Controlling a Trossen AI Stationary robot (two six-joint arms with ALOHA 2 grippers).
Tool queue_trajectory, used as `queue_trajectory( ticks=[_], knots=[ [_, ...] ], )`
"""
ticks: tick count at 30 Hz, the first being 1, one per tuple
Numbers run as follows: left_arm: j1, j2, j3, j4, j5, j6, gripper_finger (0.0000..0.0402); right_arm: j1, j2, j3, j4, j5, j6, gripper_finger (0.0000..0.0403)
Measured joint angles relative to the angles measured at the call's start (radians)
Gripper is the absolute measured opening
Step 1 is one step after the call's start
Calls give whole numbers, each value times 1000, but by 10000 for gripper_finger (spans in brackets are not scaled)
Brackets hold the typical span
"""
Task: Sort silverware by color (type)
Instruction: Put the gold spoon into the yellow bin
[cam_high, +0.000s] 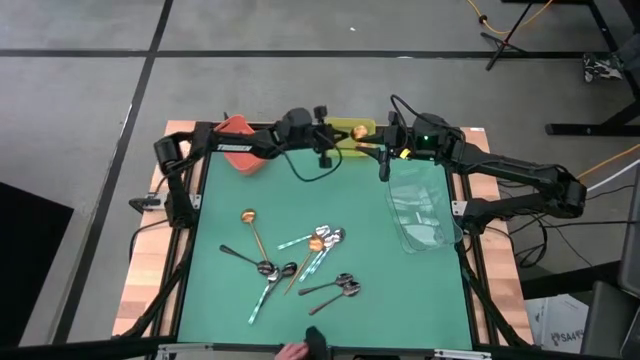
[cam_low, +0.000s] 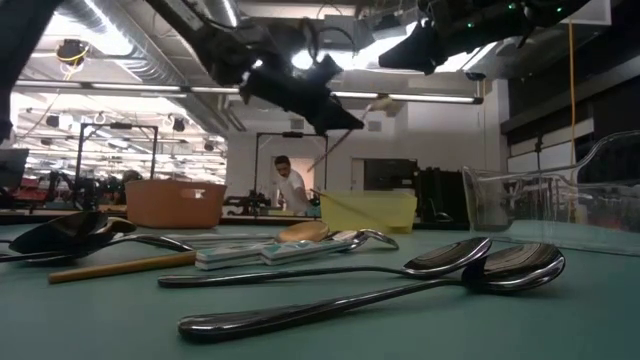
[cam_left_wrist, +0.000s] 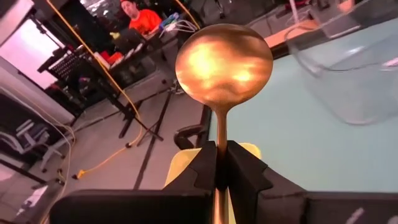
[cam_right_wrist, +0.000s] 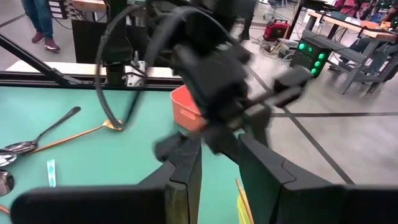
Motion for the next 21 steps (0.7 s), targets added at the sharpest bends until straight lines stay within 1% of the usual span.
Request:
queue_trajectory(
  ticks=[4,7,11,13,15,21],
  knots=[
    [22,100,121,-56,-3,-3,17,0,0,0,-1,0,0,97],
    [34,161,213,-155,-4,-17,17,0,0,0,-4,1,0,97],
    [40,209,301,-294,-20,-32,17,0,1,0,-7,1,0,97],
    [40,225,328,-353,-37,-32,17,0,1,0,-7,2,0,97],
    [40,239,341,-371,-45,-32,17,0,1,0,-7,1,0,97],
    [40,272,342,-374,-51,-31,17,0,1,0,-7,2,0,97]
  ],
)
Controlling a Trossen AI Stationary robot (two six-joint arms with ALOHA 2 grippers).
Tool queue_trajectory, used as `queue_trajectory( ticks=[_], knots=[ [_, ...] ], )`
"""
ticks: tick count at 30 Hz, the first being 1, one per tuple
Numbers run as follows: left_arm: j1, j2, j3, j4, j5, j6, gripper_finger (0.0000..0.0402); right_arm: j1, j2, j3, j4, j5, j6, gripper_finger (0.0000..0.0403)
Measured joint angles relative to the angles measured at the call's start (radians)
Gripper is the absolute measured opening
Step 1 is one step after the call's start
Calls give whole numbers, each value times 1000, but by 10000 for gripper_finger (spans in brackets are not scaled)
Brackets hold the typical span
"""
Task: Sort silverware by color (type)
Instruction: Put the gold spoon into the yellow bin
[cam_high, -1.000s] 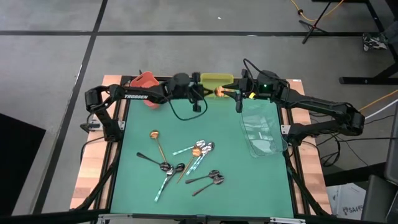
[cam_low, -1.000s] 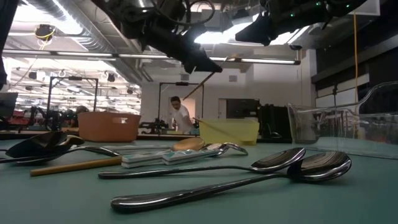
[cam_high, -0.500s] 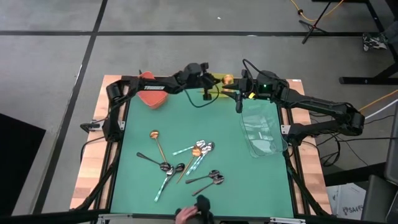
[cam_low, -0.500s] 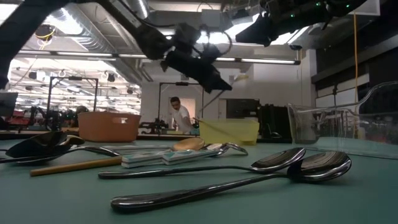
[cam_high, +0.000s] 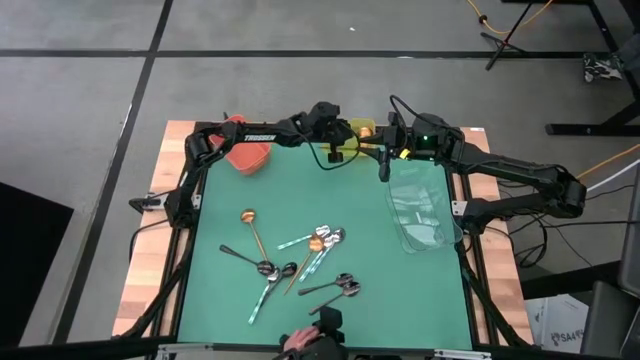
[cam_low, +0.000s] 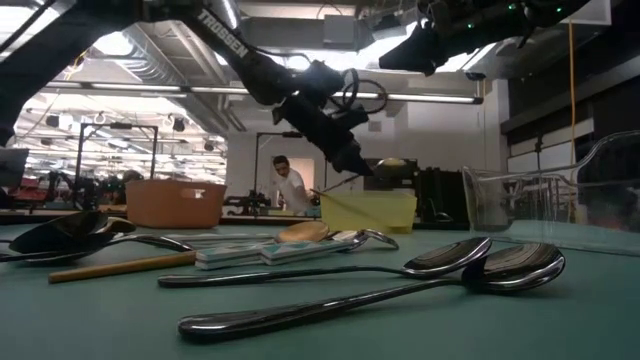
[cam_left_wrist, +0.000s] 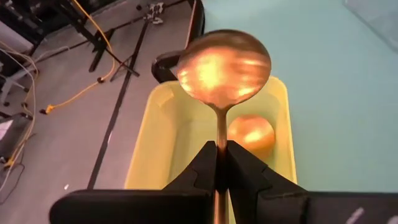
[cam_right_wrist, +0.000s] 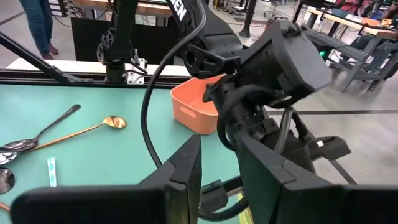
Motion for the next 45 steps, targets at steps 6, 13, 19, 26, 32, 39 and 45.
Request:
queue_trajectory(
  ticks=[6,13,19,26,32,39,45],
  knots=[
    [1,4,0,3,-7,2,20,0,0,0,0,0,0,97],
    [2,4,0,-2,-34,-3,28,0,0,0,-1,0,0,97],
    [2,4,0,-2,-38,-4,30,0,0,0,-1,0,0,97],
    [2,4,0,-1,-39,-5,31,0,0,0,-2,0,0,97],
    [2,4,0,2,-39,-5,31,0,0,0,-2,0,0,97],
    [2,4,0,2,-40,-5,31,0,0,0,-2,0,0,97],
    [4,3,0,13,-39,-5,43,0,0,0,-2,0,0,97]
  ],
)
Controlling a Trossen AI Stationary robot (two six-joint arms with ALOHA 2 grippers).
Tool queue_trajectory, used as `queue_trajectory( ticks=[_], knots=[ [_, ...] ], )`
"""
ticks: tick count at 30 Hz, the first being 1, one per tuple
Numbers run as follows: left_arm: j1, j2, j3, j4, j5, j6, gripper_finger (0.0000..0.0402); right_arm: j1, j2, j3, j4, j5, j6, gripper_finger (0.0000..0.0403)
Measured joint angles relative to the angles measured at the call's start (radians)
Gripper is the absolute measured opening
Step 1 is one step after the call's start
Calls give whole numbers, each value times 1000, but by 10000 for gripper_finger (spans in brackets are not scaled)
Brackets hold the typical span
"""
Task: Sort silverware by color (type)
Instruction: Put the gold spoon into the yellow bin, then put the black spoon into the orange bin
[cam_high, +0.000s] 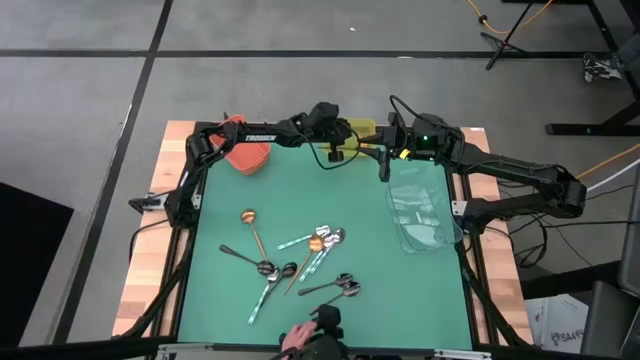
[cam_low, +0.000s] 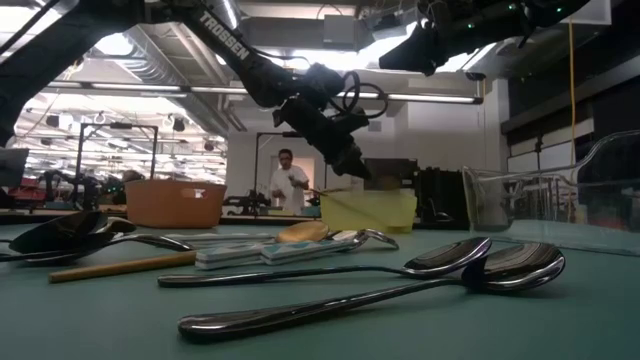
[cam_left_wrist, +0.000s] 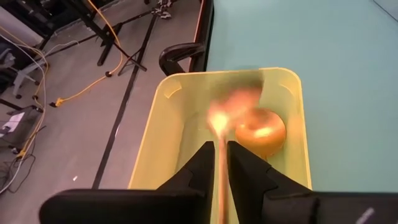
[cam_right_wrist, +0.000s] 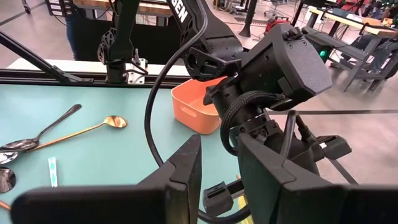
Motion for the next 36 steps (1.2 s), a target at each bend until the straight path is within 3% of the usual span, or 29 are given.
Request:
queue_trajectory(
  ticks=[10,31,36],
  knots=[
    [2,0,0,11,-1,0,88,0,0,0,-1,0,0,97],
    [-43,0,0,7,35,2,90,0,0,0,-35,0,0,97],
    [-52,-1,-1,-27,-6,-5,90,0,0,0,-44,0,0,97]
  ],
)
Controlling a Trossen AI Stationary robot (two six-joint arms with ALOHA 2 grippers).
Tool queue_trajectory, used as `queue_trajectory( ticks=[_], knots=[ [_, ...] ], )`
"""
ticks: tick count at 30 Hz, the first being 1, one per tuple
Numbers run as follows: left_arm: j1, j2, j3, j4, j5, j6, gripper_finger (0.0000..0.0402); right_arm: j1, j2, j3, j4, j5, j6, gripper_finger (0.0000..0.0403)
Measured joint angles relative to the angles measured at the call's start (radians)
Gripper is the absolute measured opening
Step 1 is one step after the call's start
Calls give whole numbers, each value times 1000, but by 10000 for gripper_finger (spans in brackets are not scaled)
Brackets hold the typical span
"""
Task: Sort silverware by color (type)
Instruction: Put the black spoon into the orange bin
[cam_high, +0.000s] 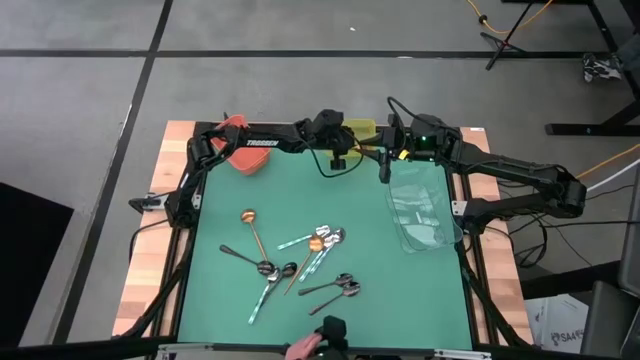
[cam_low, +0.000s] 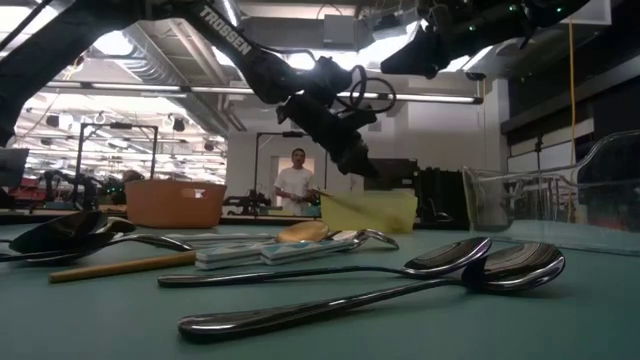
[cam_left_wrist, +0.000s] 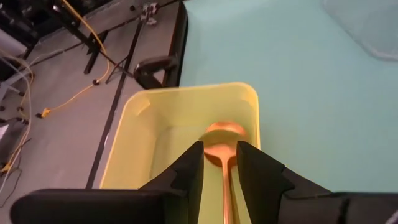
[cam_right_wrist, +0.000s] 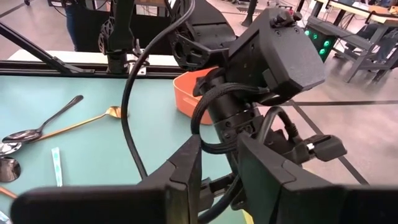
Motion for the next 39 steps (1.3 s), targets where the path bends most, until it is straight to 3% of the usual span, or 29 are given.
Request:
queue_trajectory(
  ticks=[20,35,39],
  knots=[
    [-121,-68,0,-95,7,-196,90,1,0,0,-62,-3,0,97],
    [-233,-252,0,-493,48,-201,90,1,0,1,-111,-11,0,97],
    [-265,-288,0,-618,53,-285,90,-1,0,1,-113,-3,0,97]
  ],
)
